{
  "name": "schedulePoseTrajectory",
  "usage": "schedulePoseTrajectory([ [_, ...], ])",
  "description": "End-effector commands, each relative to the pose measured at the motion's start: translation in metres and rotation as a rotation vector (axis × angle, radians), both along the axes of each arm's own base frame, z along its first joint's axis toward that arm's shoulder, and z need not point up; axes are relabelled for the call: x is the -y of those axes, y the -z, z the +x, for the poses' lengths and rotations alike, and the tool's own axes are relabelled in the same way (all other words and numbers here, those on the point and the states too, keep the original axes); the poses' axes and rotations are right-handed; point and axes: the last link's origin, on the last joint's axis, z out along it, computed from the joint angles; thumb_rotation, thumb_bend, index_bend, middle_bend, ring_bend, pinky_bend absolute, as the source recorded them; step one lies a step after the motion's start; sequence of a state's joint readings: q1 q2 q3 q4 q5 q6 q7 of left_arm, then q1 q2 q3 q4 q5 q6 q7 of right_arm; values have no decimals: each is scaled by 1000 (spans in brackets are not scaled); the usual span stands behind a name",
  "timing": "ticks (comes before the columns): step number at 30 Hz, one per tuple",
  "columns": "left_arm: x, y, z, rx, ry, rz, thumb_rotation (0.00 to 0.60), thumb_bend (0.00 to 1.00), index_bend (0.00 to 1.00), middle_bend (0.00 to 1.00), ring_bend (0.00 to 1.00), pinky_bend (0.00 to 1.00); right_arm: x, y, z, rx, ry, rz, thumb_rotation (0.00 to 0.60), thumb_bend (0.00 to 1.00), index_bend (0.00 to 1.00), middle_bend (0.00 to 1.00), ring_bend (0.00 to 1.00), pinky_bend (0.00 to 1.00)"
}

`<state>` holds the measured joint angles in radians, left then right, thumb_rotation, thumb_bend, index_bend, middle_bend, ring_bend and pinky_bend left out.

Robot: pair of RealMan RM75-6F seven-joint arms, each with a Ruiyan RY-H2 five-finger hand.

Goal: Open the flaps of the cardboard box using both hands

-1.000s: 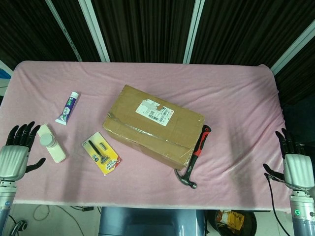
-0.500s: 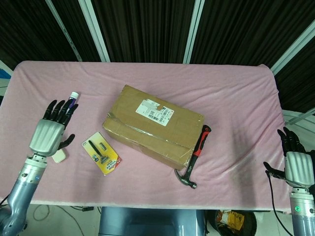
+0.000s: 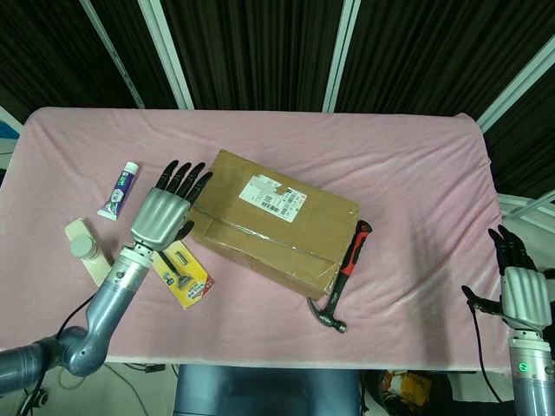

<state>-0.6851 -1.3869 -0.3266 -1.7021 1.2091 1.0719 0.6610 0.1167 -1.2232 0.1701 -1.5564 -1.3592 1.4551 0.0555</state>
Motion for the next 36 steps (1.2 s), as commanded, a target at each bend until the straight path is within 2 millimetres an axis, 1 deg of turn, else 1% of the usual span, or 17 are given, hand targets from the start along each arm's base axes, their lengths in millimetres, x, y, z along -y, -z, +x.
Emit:
schedulePoseTrajectory([
  [1,-7,7,8,-12,3,-4,600,244,0,0,0,0,1,0,0,10,3,1,600,205,0,21,23,227],
  [8,-19,19,23,-54,24,-14,600,244,0,0,0,0,1,0,1,25,6,1,600,204,0,21,23,227],
  [13,-30,25,39,-87,62,-6,600,263,0,0,0,0,1,-2,0,37,13,-5,600,204,0,20,23,227],
  [18,-41,21,56,-98,105,26,600,278,0,0,0,0,1,-3,0,53,19,-8,600,205,0,21,23,227],
  [23,-56,6,77,-91,148,87,600,281,0,0,0,0,1,-2,1,72,25,-2,600,205,0,20,23,227],
  [25,-68,-5,91,-81,166,129,600,287,0,0,0,0,1,-2,2,85,25,-3,600,205,0,20,23,227],
  [30,-97,-21,122,-101,200,211,600,289,0,0,0,0,1,-1,2,110,36,2,600,204,0,21,23,227],
  [33,-116,-23,141,-124,209,250,600,289,0,0,0,0,2,-1,2,124,44,5,600,205,0,20,23,227],
  [36,-134,-20,158,-168,209,282,600,289,0,0,0,0,3,-2,1,135,51,4,600,205,0,20,23,227],
])
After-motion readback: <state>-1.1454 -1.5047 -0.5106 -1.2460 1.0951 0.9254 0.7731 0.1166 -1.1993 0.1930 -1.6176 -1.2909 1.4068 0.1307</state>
